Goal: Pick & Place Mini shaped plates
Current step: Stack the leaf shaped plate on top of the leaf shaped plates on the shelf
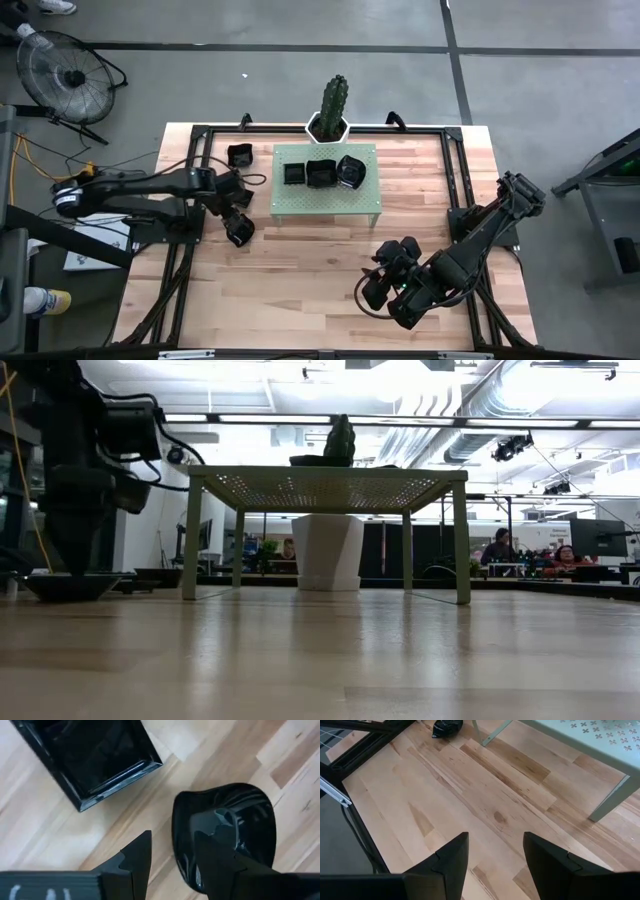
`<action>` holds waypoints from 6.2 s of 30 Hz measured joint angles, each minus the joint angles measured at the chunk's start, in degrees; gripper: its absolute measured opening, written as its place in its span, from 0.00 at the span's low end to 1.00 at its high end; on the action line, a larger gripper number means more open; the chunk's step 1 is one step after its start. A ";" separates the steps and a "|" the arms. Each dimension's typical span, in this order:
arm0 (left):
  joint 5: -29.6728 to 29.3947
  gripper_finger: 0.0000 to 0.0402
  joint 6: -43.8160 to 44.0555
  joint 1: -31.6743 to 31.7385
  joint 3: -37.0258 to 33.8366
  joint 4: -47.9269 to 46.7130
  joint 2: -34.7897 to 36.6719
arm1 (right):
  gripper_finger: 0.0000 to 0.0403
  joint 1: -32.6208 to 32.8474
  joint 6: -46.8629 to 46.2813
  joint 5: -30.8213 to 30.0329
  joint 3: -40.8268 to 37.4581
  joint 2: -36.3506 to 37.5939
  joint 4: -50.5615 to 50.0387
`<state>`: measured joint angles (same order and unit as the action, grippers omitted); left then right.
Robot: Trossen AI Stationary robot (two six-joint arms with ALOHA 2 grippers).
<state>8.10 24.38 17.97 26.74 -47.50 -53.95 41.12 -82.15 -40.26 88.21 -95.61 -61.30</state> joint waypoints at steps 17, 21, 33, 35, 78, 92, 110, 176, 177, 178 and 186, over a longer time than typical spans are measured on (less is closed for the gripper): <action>1.05 0.35 -1.44 -0.01 0.02 0.03 -3.70 | 0.46 0.00 0.61 -0.03 0.00 0.00 -0.07; 1.59 0.31 -1.44 0.00 0.02 0.03 -3.70 | 0.46 0.00 0.85 -0.48 0.00 0.00 -0.07; 2.03 0.23 -1.63 -0.01 0.02 0.08 -3.70 | 0.46 -0.02 1.20 -0.60 0.01 0.00 -0.07; 2.04 0.23 -1.65 -0.01 0.02 0.49 -3.70 | 0.46 0.00 1.20 -0.58 0.01 0.00 -0.07; 3.78 0.11 -1.92 0.01 -2.25 3.06 -3.66 | 0.46 0.00 1.66 -1.22 0.02 -0.02 -0.11; 7.83 0.00 -5.11 0.01 -2.23 3.07 -2.57 | 0.46 0.00 2.13 -1.23 0.00 -0.02 -0.57; -4.01 0.00 -4.59 -6.89 16.55 -11.40 12.38 | 0.46 -0.74 2.27 -7.09 0.02 -0.02 2.33; -80.31 0.00 -44.06 -42.76 24.35 35.03 -1.71 | 0.46 -26.29 85.55 -31.92 7.58 -23.67 87.82; -79.94 0.00 -44.06 -42.76 24.35 35.05 -1.71 | 0.46 -26.53 85.28 -30.93 7.58 -23.67 87.75; -79.35 0.00 -44.06 -42.76 24.35 35.05 -1.71 | 0.46 -26.71 84.77 -30.13 7.58 -23.67 87.69; -79.08 0.00 -44.06 -42.74 24.33 34.69 -1.71 | 0.38 -27.30 83.60 -30.13 7.56 -23.67 87.78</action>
<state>-70.98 -19.68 -24.77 51.07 -12.81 -55.66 13.82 1.45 -70.39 95.77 -119.28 26.48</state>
